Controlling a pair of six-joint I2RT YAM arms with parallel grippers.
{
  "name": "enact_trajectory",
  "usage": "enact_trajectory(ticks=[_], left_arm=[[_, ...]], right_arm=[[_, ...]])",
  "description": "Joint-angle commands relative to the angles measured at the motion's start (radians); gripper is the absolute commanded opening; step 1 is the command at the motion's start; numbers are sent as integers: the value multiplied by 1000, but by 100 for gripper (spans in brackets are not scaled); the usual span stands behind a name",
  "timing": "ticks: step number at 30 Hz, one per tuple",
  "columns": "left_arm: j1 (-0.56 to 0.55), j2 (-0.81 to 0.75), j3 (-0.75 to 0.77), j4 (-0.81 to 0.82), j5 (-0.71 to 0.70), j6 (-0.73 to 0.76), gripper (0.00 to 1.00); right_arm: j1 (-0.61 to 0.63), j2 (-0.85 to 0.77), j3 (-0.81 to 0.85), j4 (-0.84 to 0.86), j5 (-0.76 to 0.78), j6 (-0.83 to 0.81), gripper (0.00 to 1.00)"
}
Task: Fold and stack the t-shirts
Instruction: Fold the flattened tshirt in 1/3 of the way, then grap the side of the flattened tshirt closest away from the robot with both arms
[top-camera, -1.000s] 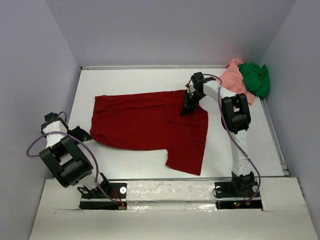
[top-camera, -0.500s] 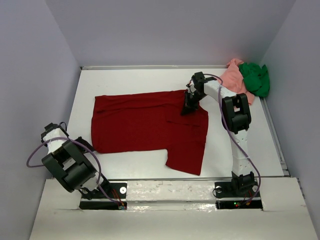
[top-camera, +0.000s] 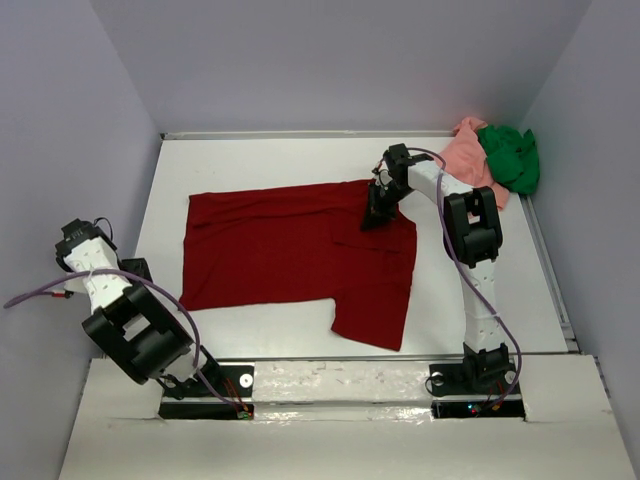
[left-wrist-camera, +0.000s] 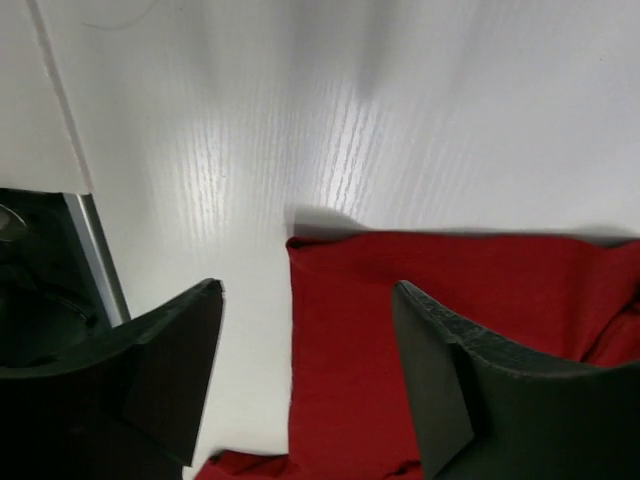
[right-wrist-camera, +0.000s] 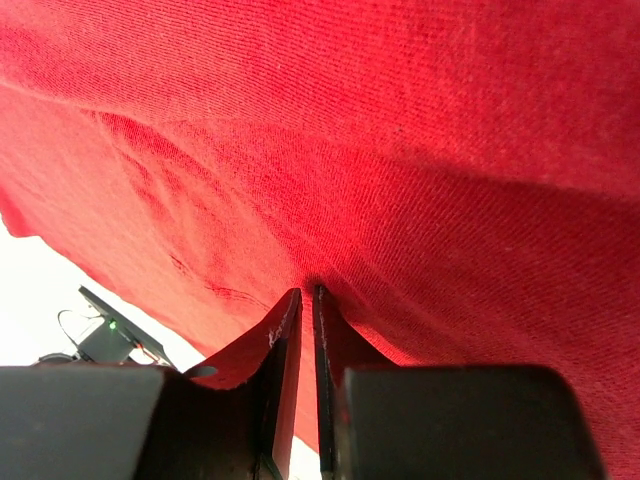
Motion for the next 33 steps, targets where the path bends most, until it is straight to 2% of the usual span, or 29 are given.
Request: enact_trajectory(ticks=[1, 4, 7, 11, 12, 14, 16, 18, 25, 33], left_arm=[[6, -26, 63, -76, -156, 125, 80], [2, -27, 49, -56, -141, 166, 80], [-67, -33, 43, 11, -125, 263, 79], [-219, -64, 46, 50, -226, 367, 81], [-290, -78, 46, 53, -243, 385, 82], [-338, -102, 15, 114, -167, 424, 87], [-377, -92, 9, 102, -179, 418, 90], [-386, -90, -6, 125, -130, 445, 90], [-422, -86, -66, 101, -142, 418, 91], [-423, 5, -144, 97, -133, 350, 91]], right_arm=[[-6, -35, 6, -11, -9, -7, 16], [-6, -35, 8, -11, -9, -9, 16], [-6, -38, 3, -10, -9, -12, 17], [-6, -41, -2, -8, -10, -16, 18], [-6, -41, -2, -8, -12, -16, 18], [-6, -43, -2, -7, -20, -15, 19], [-6, -43, -3, -8, -27, -15, 19], [-6, -49, -8, -7, -36, -10, 19], [-6, -80, -31, 2, -23, -6, 20], [-6, -86, -28, 12, -26, -4, 20]])
